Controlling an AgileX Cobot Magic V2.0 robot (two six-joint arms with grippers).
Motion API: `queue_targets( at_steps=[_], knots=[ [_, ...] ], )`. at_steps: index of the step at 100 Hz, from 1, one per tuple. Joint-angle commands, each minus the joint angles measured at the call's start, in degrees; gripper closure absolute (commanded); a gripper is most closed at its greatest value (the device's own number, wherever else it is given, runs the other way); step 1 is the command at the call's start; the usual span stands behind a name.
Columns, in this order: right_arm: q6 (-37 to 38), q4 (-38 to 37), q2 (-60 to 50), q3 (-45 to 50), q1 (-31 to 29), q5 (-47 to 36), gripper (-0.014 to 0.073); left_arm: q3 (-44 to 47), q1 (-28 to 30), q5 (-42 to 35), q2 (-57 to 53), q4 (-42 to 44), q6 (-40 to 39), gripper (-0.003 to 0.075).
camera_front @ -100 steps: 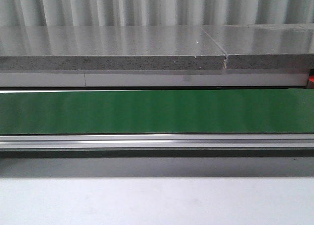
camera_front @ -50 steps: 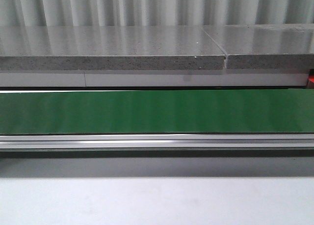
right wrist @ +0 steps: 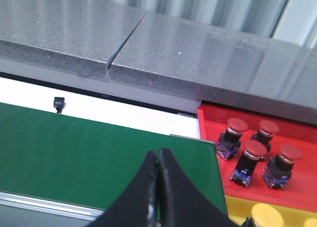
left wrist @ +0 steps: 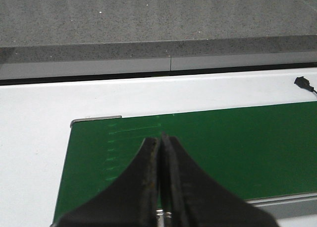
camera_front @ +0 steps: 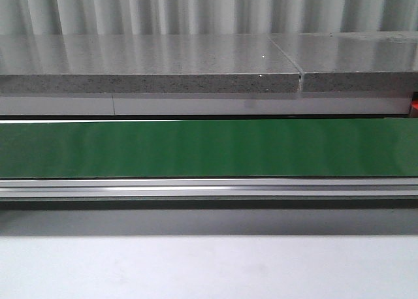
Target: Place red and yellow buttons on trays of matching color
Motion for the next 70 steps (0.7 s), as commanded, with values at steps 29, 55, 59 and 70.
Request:
queue_targets(
  at_steps=[29, 55, 59, 70],
  knots=[
    [1.5, -1.4, -10.7, 9.2, 0.2, -7.3, 0.0661, -1.6, -0.4, -4.4, 0.1, -1.0, -0.1, 0.0740],
    [2.1, -1.4, -10.7, 12.4, 1.4, -12.5, 0.0661, -1.6, -0.4, -4.4, 0.1, -1.0, -0.1, 0.0740],
    [2.1, -1.4, -10.7, 12.3, 1.8, -12.2, 0.0661, -1.6, -0.4, -4.4, 0.1, -1.0, -0.1, 0.0740],
    [2.0, -1.5, -10.8, 12.3, 2.1, -12.7, 0.0661, -1.6, -0.4, -4.4, 0.1, -1.0, -0.1, 0.0740]
  ],
)
